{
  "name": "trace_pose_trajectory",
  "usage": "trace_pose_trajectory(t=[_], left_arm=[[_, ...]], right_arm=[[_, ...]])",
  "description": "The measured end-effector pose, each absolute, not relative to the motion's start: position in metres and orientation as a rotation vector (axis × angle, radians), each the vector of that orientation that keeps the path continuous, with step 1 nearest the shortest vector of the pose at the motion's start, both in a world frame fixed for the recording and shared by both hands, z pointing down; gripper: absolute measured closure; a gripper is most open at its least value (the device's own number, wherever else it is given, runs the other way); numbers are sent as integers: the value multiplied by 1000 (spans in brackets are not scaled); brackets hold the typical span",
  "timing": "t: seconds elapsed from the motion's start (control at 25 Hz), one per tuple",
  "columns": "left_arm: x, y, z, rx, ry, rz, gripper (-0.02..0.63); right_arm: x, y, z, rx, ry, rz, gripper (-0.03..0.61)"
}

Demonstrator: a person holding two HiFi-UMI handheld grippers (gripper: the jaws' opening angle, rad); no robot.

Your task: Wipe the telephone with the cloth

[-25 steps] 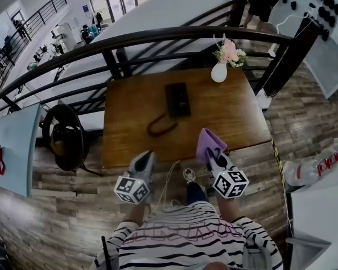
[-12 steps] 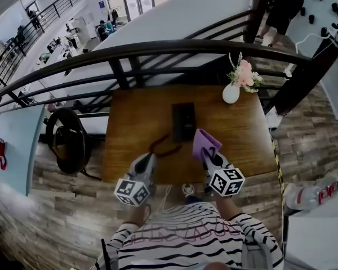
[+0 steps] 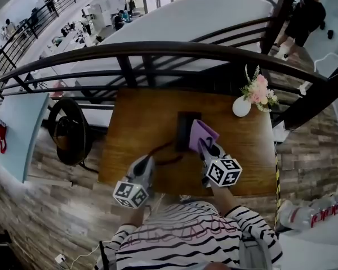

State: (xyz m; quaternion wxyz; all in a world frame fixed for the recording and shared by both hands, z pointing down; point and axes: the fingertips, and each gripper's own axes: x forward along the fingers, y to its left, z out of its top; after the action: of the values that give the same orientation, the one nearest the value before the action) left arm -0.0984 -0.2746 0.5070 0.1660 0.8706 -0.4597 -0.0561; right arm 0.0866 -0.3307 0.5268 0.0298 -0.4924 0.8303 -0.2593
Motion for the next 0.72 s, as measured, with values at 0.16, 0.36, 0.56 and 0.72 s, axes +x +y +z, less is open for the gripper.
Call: trace_pose_trajectory(t=[0.16, 0.36, 0.56, 0.72], left_arm=[[-113, -285, 511, 2435, -1379, -147, 612], [-126, -287, 522, 2372, -1450, -135, 612], [-136, -289, 527, 2323, -1490, -127, 612], [-140, -294, 529, 2310, -1505, -118, 612]], right_arm=[[69, -370, 538, -1464, 2607, -840, 543], [44, -410, 563, -1398, 2665, -896, 543], [18, -443, 592, -1371, 2700, -984, 543], [6, -460, 615, -1380, 2717, -1052, 543]])
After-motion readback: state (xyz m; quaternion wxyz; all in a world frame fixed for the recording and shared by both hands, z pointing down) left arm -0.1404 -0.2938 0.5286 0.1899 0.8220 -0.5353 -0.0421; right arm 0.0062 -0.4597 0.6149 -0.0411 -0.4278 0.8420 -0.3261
